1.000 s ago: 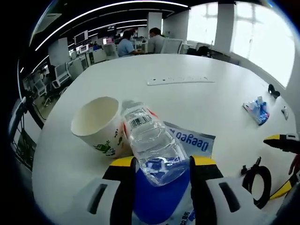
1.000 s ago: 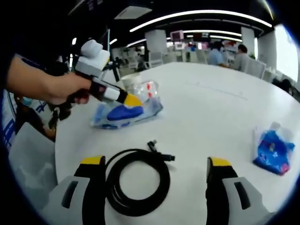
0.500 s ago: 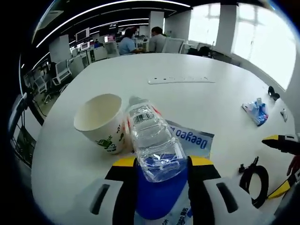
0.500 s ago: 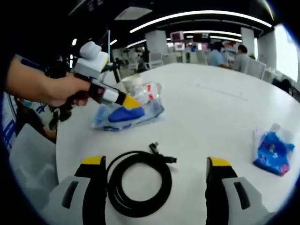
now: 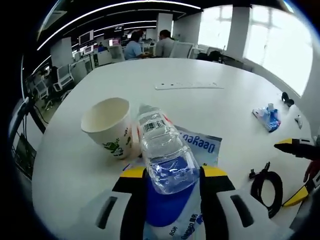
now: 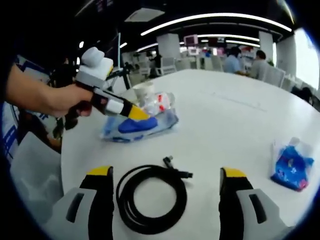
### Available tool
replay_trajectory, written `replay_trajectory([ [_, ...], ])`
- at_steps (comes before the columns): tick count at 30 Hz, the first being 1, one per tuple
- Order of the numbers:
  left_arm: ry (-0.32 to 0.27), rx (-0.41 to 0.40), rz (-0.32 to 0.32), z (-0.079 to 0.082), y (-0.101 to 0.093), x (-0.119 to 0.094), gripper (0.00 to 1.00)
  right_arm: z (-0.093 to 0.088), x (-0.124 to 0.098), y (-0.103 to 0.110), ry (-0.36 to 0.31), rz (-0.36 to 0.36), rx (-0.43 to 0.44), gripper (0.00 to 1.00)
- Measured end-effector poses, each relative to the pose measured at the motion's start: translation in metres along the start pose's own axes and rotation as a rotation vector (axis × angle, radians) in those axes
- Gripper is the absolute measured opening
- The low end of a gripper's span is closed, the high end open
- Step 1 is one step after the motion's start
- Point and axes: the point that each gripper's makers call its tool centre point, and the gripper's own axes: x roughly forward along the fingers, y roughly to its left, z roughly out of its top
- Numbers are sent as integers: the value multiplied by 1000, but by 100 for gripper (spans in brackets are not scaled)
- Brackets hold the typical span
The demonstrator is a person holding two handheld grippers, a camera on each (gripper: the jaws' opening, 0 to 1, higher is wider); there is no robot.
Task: Arrange the tabletop items into an orderly group along one side of the table until the central work area is clear of visible clutter.
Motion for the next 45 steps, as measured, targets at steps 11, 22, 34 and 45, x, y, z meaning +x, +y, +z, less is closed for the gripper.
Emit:
replay_trajectory([
  [11, -4, -9, -38, -5, -8, -7, 40, 5, 2, 8, -3, 11, -11, 85],
  [22, 14, 20, -90, -14, -14, -14, 40, 8, 4, 17, -4, 25, -27, 85],
  [34, 64, 96, -134, -36, -15, -23, 37, 16, 8, 24, -13, 33, -37, 84],
  [45, 94, 157, -156, -49, -8, -36, 37, 19, 10, 31, -15, 41, -40, 84],
])
